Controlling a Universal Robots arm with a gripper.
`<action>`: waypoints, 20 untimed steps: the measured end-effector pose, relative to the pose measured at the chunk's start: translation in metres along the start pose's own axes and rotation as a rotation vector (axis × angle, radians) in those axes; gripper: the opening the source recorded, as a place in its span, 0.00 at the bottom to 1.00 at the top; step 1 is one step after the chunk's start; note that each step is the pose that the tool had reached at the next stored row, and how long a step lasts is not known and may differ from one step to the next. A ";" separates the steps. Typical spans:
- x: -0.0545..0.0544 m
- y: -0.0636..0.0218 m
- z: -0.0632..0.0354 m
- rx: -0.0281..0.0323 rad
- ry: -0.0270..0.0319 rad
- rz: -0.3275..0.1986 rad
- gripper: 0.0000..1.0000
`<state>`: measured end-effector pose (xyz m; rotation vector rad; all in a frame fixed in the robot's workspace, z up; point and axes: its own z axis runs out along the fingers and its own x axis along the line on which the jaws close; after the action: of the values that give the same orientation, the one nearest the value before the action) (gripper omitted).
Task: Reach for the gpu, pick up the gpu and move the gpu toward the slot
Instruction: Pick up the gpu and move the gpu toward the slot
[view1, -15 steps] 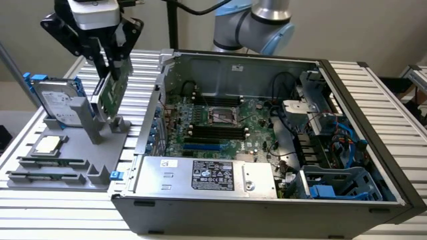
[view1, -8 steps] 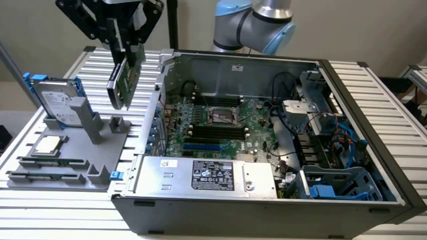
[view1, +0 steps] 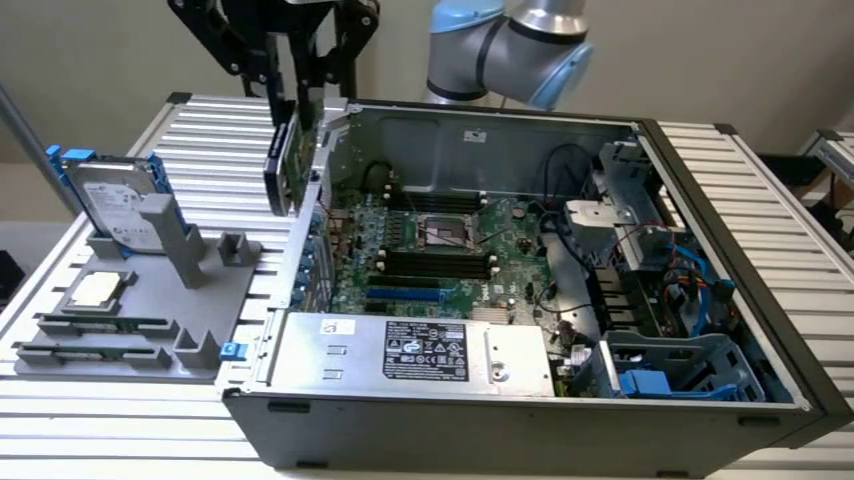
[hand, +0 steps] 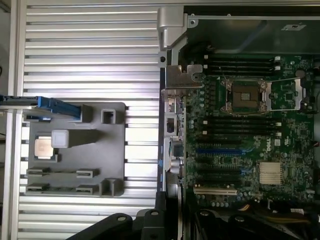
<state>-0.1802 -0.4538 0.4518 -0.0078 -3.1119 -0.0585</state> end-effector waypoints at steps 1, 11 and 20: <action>-0.004 0.0000 -0.0001 -0.0001 0.0013 0.000 0.26; -0.050 0.0003 0.0020 0.0000 0.0146 0.001 0.26; -0.088 0.0043 0.0070 0.0001 0.0195 0.001 0.26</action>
<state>-0.0928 -0.4496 0.4424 -0.0084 -3.0924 -0.0581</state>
